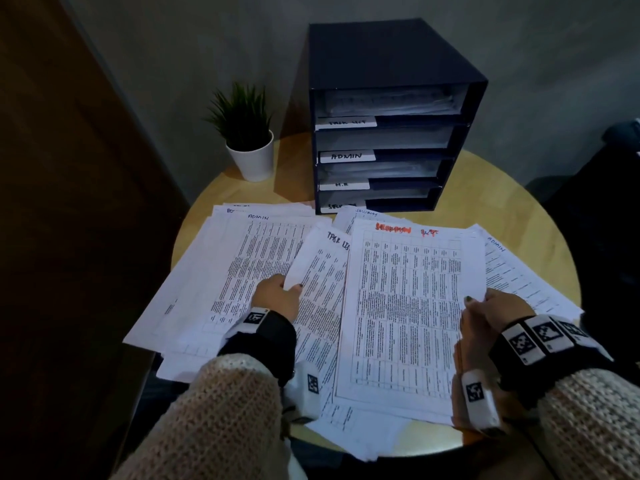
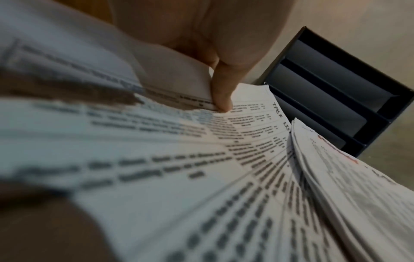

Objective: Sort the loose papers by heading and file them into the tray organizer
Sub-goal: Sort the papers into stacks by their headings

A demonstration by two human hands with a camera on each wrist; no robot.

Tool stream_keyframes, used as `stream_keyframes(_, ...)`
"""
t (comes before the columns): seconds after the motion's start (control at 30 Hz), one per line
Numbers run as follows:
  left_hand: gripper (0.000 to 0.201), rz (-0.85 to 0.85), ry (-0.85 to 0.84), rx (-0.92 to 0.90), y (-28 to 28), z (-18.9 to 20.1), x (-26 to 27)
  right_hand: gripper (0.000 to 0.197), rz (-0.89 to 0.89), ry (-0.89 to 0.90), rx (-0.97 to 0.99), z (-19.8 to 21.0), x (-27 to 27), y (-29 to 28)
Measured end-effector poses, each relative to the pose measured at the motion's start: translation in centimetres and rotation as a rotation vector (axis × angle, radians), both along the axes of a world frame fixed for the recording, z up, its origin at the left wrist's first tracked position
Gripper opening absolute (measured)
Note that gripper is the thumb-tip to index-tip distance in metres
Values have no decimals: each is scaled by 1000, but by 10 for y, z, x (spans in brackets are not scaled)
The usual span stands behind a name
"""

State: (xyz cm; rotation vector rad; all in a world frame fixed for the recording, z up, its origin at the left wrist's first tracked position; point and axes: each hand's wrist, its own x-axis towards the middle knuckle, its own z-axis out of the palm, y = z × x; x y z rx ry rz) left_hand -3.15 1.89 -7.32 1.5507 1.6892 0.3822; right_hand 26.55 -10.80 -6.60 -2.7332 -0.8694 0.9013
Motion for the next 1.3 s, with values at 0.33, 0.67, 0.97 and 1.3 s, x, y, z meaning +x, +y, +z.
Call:
stream_keyframes(0.33, 44, 277, 343, 3, 37, 1, -69, 32, 16, 43, 15, 0, -1, 4)
stream_keyframes(0.67, 52, 221, 156, -58, 32, -7, -88, 37, 73, 16, -22, -3, -13, 13)
stream_keyframes(0.97, 45, 16, -37, -10, 15, -13, -32, 39, 66, -45, -39, -6, -12, 14)
stream_keyframes(1.3, 42, -336, -39, -122, -15, -5, 15, 39, 37, -54, -81, -1, -9, 11)
